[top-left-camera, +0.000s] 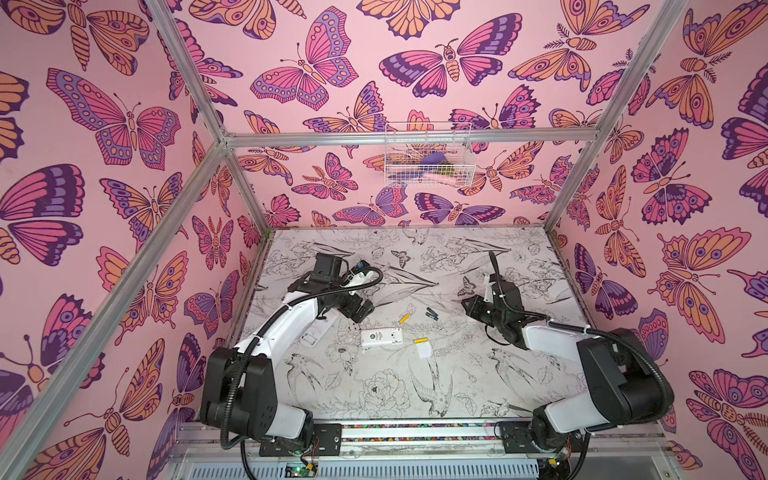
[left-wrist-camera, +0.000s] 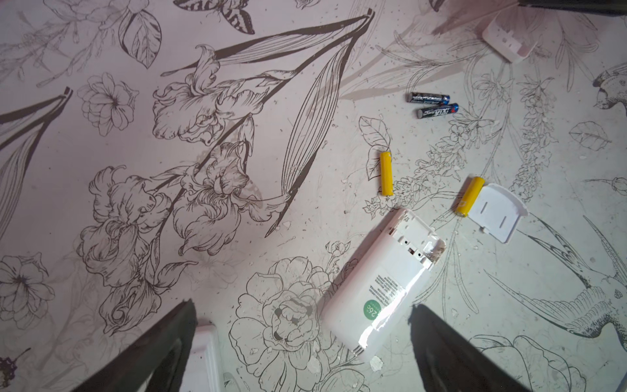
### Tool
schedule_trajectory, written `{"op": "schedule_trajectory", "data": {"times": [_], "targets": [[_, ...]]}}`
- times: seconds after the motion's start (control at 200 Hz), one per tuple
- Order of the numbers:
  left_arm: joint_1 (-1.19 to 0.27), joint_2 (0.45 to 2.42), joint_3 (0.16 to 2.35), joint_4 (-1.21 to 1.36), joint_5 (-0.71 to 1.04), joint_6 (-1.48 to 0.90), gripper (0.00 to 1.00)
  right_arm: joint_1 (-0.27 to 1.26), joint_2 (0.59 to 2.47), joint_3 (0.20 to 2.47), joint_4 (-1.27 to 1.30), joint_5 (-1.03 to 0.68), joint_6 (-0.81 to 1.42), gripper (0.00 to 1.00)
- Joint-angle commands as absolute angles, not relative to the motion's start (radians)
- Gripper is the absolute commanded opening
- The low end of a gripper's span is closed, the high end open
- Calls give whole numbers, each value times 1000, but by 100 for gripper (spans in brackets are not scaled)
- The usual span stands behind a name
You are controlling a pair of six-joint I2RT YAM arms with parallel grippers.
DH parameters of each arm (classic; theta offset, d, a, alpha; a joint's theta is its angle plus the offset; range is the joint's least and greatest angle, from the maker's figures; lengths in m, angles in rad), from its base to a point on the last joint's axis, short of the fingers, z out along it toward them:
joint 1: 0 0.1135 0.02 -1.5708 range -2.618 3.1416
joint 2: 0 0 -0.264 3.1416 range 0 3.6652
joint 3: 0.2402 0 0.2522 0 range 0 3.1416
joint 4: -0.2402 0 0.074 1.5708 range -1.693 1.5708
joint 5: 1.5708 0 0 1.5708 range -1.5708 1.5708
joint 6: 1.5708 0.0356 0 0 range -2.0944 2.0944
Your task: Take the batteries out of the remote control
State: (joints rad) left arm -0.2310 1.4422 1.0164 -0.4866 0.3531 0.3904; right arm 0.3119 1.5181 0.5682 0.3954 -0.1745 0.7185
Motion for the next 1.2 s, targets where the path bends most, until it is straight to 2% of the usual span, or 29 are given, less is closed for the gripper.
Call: {"op": "schedule_trajectory", "data": {"times": [0.0,0.316,0.571,0.847,1.057,1.197], "targets": [[-205,1392,977,-426,400,343,100,331,1558,577,500,-121,748,8],[-155,1379,936,-361,422,321,100,332,1623,552,543,-81,739,20],[-122,1372,918,-348,461,323,100,349,1699,515,646,-109,786,23],[-89,1380,904,-329,469,331,100,378,1719,532,622,-125,779,27],[-84,1378,897,-297,426,319,100,380,1663,546,564,-125,755,32],[-82,1387,896,-246,335,286,100,380,1529,555,476,-104,713,37]]}}
